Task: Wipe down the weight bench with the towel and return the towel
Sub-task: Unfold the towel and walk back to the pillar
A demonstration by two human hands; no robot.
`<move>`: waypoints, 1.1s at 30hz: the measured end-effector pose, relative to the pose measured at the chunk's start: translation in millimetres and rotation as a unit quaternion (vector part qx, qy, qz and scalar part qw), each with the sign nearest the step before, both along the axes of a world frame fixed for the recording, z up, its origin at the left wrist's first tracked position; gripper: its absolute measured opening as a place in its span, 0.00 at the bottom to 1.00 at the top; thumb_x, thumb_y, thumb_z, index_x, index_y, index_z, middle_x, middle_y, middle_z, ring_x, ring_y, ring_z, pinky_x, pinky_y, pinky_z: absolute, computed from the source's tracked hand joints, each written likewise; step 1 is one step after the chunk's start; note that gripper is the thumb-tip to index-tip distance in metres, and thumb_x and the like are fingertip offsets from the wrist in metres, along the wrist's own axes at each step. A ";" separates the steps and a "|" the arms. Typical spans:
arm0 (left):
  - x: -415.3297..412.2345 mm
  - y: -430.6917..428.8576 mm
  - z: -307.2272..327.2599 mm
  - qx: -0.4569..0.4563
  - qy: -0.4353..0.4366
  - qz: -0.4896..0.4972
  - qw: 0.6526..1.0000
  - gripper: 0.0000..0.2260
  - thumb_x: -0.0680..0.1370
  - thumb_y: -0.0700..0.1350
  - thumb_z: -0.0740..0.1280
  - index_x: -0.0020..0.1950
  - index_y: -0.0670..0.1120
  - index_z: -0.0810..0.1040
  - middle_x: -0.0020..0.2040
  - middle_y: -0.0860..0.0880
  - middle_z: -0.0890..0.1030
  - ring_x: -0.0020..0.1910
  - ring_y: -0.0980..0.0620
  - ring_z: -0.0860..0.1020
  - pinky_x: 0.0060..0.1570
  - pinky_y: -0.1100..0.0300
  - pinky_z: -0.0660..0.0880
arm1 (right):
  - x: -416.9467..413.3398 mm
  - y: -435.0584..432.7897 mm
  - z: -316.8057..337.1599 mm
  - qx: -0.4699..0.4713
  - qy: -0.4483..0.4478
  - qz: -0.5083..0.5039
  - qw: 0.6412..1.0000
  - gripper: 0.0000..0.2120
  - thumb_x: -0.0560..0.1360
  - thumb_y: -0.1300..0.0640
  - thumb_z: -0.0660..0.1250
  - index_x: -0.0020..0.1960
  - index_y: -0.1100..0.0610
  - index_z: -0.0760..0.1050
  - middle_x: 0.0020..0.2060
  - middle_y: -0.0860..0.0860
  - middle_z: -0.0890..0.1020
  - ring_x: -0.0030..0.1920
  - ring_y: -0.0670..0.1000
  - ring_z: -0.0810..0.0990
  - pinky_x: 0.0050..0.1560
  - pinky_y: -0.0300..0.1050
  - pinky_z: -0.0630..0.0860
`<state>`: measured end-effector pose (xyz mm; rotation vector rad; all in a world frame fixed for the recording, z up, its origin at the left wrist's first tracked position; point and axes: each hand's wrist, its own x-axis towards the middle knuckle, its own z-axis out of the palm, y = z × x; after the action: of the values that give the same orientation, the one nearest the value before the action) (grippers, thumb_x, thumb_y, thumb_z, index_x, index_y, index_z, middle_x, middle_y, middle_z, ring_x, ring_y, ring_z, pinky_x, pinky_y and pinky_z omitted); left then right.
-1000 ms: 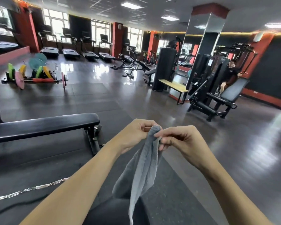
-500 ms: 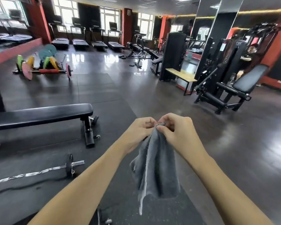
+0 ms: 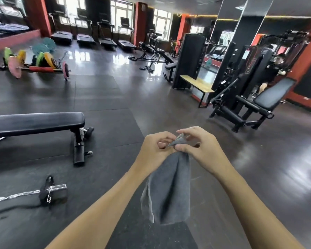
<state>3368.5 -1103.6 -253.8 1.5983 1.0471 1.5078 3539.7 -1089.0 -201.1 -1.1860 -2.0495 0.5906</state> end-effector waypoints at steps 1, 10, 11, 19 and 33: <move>-0.9 18.3 -1.5 0.009 0.007 0.002 1.000 0.08 0.73 0.37 0.76 0.45 0.51 0.85 0.40 0.56 0.85 0.41 0.60 0.81 0.43 0.61 0.77 | -0.2 18.6 -2.0 -0.039 0.005 0.025 0.999 0.15 0.68 0.59 0.79 0.52 0.50 0.82 0.48 0.47 0.85 0.51 0.45 0.82 0.54 0.42 0.77; -83.4 185.2 -45.9 -0.105 -0.037 -0.033 0.993 0.16 0.72 0.41 0.77 0.50 0.45 0.70 0.40 0.44 0.80 0.38 0.47 0.76 0.39 0.52 0.72 | -65.4 226.9 2.9 -0.047 0.006 0.089 0.995 0.05 0.72 0.62 0.76 0.40 0.57 0.80 0.36 0.50 0.85 0.38 0.43 0.82 0.40 0.41 0.75; -98.6 201.1 -56.8 -0.130 -0.026 -0.044 0.990 0.16 0.72 0.41 0.76 0.51 0.45 0.71 0.41 0.42 0.80 0.39 0.47 0.76 0.39 0.50 0.72 | -74.6 253.0 8.3 -0.039 0.016 0.087 0.995 0.05 0.72 0.62 0.76 0.40 0.58 0.80 0.35 0.52 0.84 0.36 0.43 0.80 0.38 0.41 0.73; -181.1 373.6 -82.3 -0.148 0.094 0.046 0.983 0.11 0.69 0.34 0.64 0.33 0.50 0.71 0.31 0.58 0.68 0.31 0.58 0.64 0.32 0.60 0.61 | -119.4 460.3 26.1 0.011 0.102 0.016 0.995 0.04 0.76 0.58 0.72 0.43 0.54 0.78 0.36 0.57 0.84 0.36 0.47 0.78 0.39 0.45 0.74; -280.8 740.0 31.3 0.048 -0.037 0.251 0.966 0.03 0.79 0.39 0.68 0.49 0.44 0.82 0.41 0.53 0.82 0.42 0.59 0.78 0.44 0.63 0.75 | -161.4 847.3 27.6 -0.004 0.234 0.043 0.971 0.12 0.81 0.53 0.65 0.45 0.61 0.76 0.35 0.49 0.78 0.33 0.41 0.74 0.31 0.34 0.69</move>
<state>3087.6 -363.6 -222.5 1.3839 1.4290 1.9578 3378.2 -241.8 -173.5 -0.8625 -1.6978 0.8333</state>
